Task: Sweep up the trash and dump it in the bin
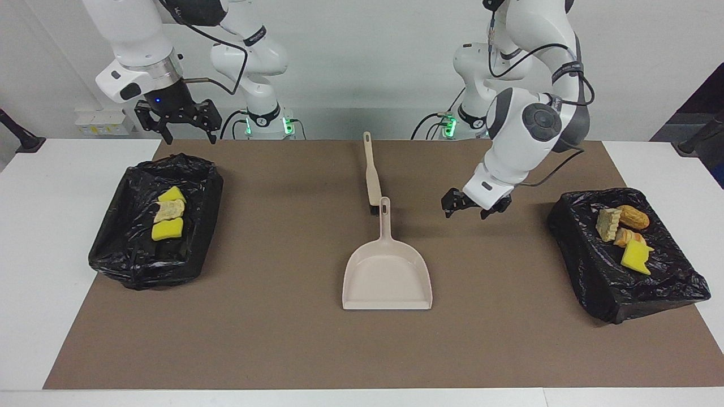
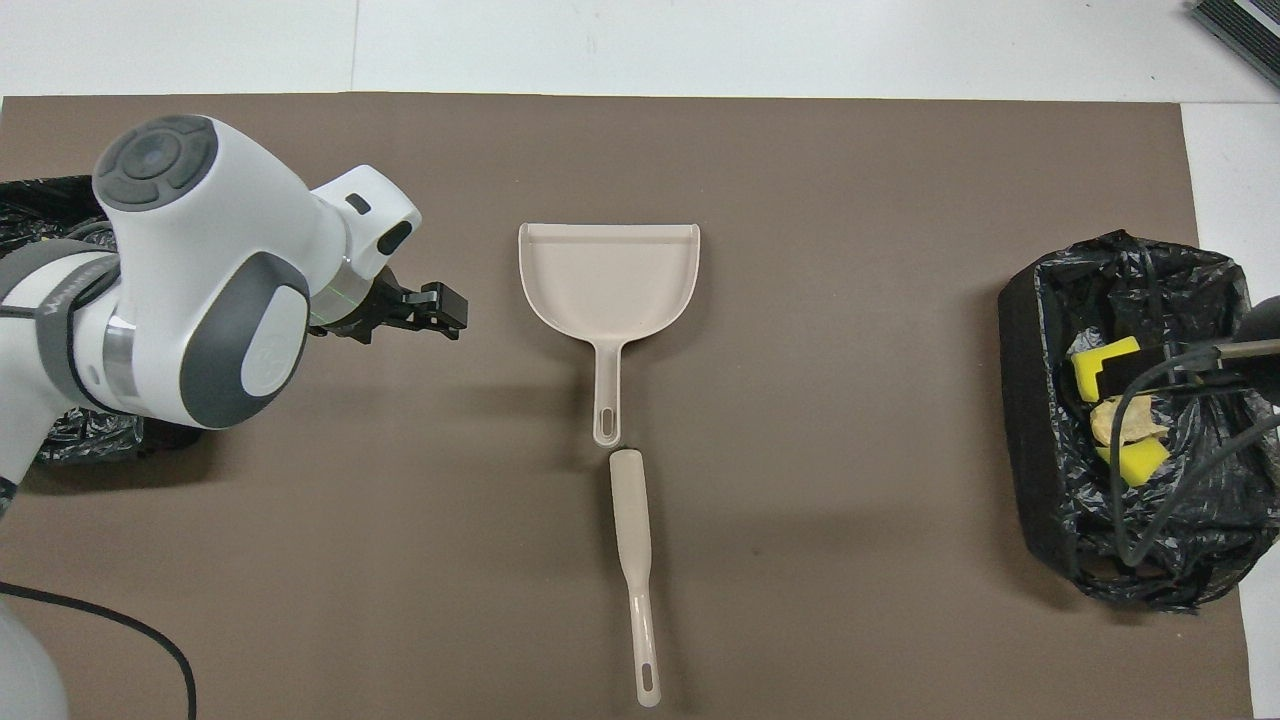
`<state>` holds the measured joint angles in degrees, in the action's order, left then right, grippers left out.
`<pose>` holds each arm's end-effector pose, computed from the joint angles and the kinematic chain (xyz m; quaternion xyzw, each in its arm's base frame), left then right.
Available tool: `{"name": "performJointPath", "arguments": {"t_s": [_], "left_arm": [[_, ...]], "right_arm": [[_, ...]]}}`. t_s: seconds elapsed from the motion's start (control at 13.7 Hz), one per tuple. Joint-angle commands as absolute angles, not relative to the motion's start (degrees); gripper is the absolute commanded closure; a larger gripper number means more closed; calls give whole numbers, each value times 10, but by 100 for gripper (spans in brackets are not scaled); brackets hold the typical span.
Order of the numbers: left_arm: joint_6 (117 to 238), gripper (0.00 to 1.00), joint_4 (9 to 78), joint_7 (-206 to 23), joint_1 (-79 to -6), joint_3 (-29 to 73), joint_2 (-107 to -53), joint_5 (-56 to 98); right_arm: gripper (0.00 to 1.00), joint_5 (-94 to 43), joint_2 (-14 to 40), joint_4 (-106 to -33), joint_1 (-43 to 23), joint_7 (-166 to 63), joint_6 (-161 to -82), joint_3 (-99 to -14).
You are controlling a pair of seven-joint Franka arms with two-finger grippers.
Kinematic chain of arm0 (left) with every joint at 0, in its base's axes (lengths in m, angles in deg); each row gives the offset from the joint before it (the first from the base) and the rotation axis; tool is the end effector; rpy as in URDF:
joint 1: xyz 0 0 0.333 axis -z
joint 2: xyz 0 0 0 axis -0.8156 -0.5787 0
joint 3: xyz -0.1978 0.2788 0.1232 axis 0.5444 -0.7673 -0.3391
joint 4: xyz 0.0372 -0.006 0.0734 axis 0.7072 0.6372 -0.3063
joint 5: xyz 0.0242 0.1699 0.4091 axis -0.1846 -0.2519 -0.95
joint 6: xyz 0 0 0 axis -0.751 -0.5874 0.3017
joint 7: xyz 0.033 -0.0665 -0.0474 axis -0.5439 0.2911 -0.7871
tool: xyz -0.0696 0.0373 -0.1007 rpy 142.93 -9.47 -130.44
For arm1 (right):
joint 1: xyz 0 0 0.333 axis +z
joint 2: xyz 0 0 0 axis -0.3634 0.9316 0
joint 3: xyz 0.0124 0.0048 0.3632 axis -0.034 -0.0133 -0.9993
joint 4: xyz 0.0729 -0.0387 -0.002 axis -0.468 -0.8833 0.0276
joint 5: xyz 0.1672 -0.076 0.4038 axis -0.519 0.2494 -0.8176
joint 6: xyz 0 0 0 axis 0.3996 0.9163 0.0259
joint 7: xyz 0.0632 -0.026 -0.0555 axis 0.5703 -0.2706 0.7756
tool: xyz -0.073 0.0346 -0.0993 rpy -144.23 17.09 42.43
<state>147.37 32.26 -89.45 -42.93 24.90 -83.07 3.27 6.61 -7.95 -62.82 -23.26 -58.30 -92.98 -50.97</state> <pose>0.6471 -0.2125 0.4624 0.9972 -0.0163 -0.0390 0.0616 0.5661 -0.0044 0.6494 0.9997 0.0120 -0.0154 0.0125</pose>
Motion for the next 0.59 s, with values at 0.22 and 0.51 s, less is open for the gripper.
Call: {"name": "performJointPath", "arguments": {"t_s": [0.22,0.51], "left_arm": [[1468,0,317,-876,-492,252,-798,36],[1461,0,298,-846,-527,253,-799,5]], "right_arm": [[0,56,-75,-618,-243,-565,-920,-513],[0,56,-75,-618,-243,-565,-920,-513]]}}
